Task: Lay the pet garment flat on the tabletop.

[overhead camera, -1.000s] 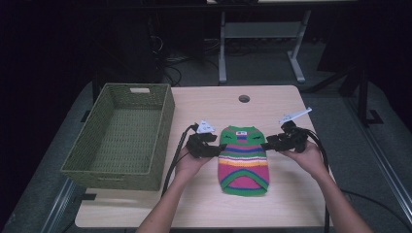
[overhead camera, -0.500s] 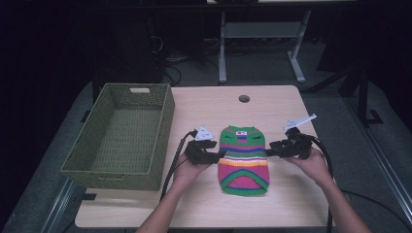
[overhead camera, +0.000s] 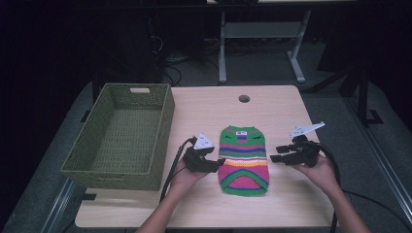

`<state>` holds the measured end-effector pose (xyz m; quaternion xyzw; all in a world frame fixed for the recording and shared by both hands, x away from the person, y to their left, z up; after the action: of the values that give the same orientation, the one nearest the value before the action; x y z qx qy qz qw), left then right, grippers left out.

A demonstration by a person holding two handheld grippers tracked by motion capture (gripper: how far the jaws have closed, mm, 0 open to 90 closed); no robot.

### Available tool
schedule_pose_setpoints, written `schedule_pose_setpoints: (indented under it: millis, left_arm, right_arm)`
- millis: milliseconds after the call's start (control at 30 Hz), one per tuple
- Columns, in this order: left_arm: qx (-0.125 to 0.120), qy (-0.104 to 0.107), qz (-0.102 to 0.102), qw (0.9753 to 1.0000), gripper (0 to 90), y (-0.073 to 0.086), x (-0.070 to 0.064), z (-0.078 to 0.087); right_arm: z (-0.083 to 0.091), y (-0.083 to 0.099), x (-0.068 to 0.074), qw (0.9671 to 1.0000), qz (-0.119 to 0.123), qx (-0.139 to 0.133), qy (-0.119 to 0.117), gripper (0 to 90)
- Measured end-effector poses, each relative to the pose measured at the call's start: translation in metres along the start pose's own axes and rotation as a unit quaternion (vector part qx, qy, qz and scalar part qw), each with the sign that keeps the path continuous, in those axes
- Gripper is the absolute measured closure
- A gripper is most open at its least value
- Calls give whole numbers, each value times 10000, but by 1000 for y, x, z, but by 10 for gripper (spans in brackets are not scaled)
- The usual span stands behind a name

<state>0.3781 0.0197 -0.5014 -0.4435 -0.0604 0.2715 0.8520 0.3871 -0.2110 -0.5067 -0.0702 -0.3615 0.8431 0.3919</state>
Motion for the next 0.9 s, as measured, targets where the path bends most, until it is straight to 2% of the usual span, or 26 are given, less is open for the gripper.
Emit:
schedule_pose_setpoints:
  millis: [167,400,633,900]
  left_arm:
    - [26,66,24,10000,336,6,-3,3]
    - [-62,98,45,9999,294,7,-9,6]
    - [-11,170,39,9998,266,12,-15,9]
    - [-85,172,57,9998,264,18,-20,17]
  right_arm:
    - [3,8,1,10000,-8,-21,-7,409]
    - [6,19,3,10000,-25,-2,17,385]
    - [12,28,4,9999,-97,-32,69,358]
    - [20,39,2,9995,-193,-218,116,347]
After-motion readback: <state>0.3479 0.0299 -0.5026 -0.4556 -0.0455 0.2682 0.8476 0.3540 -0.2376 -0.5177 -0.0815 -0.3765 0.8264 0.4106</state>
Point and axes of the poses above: each handheld gripper's, and its own axes: z roughly backward along the jaws, y roughly out of its underside, x roughly to its left, the point moved 10 cm from there along -z, roughly forward along the jaws, and after that the axes turned 7 degrees about y, right-handed, at the moved point
